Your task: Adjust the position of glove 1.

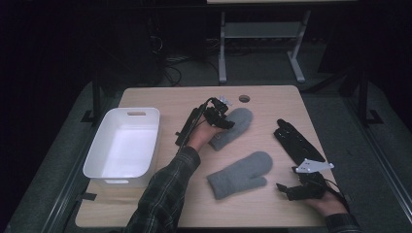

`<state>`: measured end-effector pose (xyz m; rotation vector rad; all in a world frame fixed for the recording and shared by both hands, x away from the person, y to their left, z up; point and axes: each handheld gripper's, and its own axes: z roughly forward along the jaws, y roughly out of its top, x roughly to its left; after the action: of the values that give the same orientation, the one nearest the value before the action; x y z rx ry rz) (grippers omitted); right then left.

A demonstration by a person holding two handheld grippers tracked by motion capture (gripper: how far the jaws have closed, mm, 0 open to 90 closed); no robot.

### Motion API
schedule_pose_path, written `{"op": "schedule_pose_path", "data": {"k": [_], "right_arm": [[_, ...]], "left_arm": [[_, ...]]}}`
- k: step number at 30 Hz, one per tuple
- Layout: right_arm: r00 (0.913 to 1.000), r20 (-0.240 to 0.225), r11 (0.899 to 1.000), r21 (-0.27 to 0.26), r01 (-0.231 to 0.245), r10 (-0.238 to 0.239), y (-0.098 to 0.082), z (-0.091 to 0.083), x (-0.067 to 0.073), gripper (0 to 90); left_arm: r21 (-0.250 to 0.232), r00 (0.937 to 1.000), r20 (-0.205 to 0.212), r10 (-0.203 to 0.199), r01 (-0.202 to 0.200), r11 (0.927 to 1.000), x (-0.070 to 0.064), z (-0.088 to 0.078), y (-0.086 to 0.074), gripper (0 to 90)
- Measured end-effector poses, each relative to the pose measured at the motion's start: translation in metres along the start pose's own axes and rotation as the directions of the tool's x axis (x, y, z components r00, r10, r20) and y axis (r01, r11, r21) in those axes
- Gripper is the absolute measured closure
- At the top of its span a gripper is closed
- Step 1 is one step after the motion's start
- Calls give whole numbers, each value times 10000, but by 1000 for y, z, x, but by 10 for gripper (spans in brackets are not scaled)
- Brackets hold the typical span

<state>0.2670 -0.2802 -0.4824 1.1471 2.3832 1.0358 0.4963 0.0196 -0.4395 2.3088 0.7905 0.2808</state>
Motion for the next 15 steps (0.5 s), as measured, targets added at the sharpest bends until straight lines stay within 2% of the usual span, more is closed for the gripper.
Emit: {"op": "schedule_pose_path", "data": {"k": [4,7,13,15], "right_arm": [[10000,-7,10000,-33,9,-9,0,0,0,98],[10000,3,10000,-11,26,-26,0,0,0,98],[10000,-2,10000,5,4,-4,0,0,0,98],[10000,0,10000,5,6,-6,0,0,0,98]], "left_arm": [[217,10000,42,42,-43,9998,-1,8,-2,469],[421,10000,36,80,-82,9991,0,10,-2,519],[431,9999,79,154,-157,9989,-2,14,-4,759],[538,9991,54,424,-426,9976,-2,12,-2,804]]}}
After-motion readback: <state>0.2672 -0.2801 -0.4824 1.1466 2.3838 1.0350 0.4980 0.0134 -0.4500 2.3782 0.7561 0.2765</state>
